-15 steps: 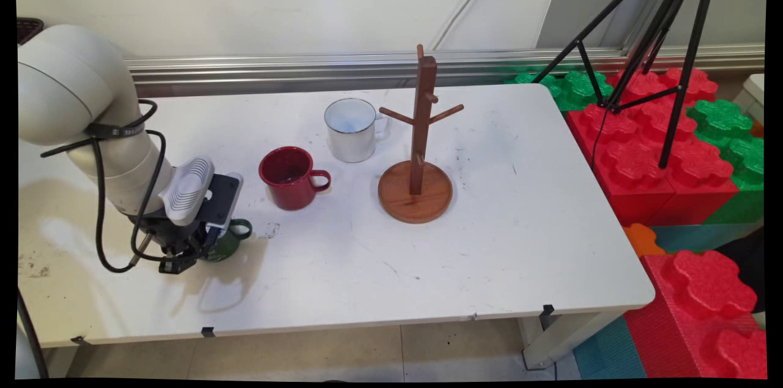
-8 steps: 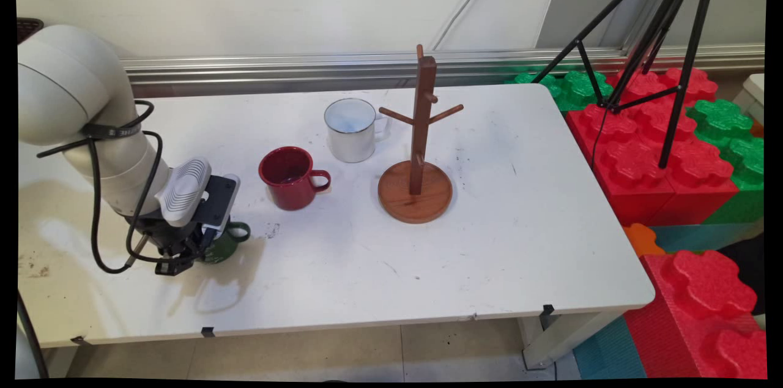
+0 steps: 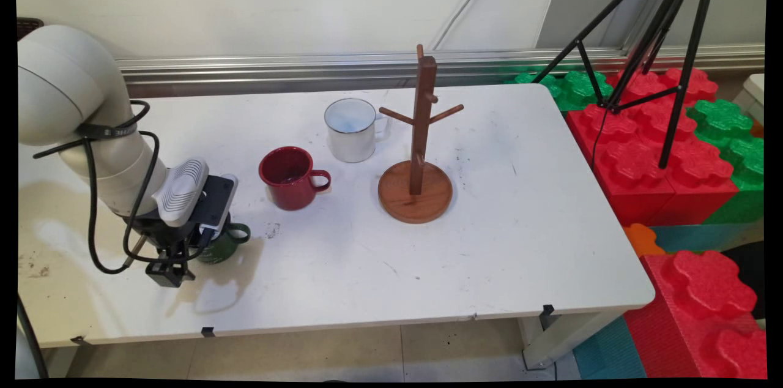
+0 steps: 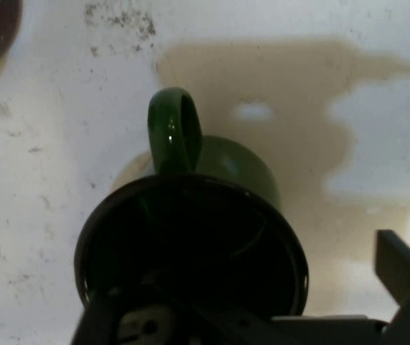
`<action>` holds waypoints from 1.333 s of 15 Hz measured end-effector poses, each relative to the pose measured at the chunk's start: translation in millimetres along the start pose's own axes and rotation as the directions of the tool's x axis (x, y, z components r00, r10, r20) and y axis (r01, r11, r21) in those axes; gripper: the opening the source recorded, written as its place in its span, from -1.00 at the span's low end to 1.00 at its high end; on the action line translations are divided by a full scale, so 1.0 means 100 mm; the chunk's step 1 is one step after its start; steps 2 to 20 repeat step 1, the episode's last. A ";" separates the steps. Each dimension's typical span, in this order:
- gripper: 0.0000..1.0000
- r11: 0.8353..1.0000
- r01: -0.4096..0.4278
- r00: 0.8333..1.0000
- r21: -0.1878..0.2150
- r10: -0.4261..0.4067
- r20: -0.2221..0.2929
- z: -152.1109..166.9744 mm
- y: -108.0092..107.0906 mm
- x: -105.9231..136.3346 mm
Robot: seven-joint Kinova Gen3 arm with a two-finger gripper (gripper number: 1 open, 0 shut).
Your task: Place the picked object on the table
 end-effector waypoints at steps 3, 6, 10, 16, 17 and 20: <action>1.00 1.000 0.002 1.000 0.001 -0.002 -0.001 0.00 0.00 0.00; 1.00 1.000 0.002 1.000 0.001 -0.002 -0.001 0.00 0.00 0.00; 1.00 1.000 0.002 1.000 0.001 -0.002 -0.001 0.00 0.00 0.00; 1.00 1.000 0.002 1.000 0.001 -0.002 -0.001 0.00 0.00 0.00; 1.00 1.000 0.002 1.000 0.001 -0.002 -0.001 0.00 0.00 0.00; 1.00 1.000 0.002 1.000 0.001 -0.002 -0.001 0.00 0.00 0.00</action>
